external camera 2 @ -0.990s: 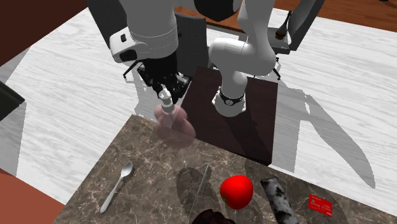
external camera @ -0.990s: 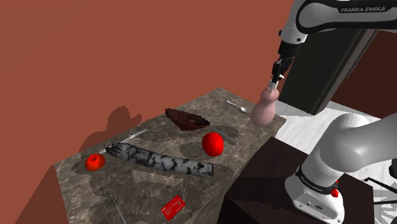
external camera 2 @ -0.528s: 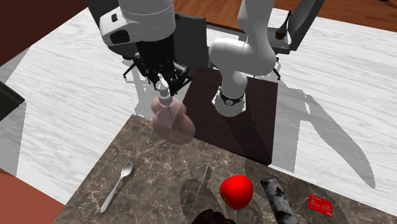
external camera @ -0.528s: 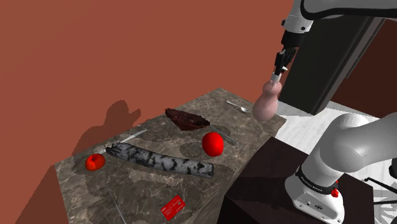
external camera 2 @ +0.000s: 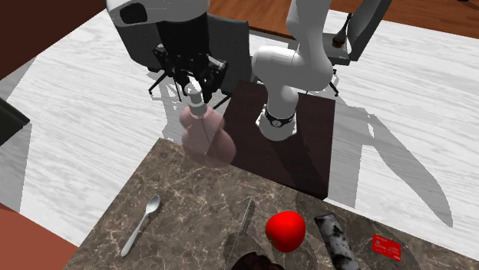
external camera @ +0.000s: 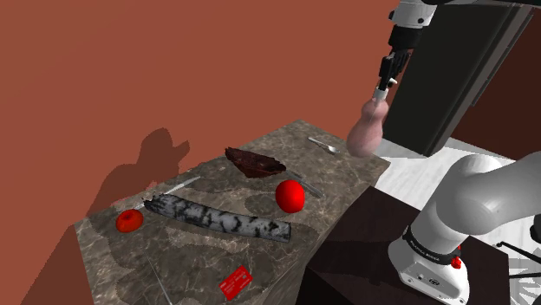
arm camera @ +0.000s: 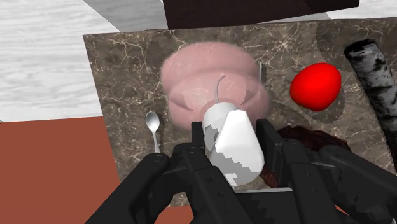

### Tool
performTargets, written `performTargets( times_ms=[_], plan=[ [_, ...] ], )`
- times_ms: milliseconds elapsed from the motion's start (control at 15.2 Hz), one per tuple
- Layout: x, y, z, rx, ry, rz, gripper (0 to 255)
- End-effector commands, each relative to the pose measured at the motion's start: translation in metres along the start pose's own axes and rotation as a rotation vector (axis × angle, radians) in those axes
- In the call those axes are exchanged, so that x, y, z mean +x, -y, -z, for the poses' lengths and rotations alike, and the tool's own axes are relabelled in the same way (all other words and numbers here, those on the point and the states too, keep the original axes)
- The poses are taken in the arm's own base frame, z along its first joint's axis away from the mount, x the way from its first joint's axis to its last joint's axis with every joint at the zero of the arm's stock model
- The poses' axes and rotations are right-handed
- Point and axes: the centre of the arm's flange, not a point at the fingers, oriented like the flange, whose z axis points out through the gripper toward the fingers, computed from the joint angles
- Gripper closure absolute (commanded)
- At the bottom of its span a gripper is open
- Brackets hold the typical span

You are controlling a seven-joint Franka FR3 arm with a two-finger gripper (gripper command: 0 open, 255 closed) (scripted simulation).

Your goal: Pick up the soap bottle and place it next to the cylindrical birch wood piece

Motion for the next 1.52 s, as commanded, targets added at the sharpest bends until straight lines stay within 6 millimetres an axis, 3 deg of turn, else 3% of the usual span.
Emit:
performTargets(
  times_ms=[0,1452],
  plan=[
    [0.001,-0.001,0.012,0.0,-0.001,0.0,255],
    [0.004,-0.001,0.128,0.0,-0.001,0.0,255]
  ],
)
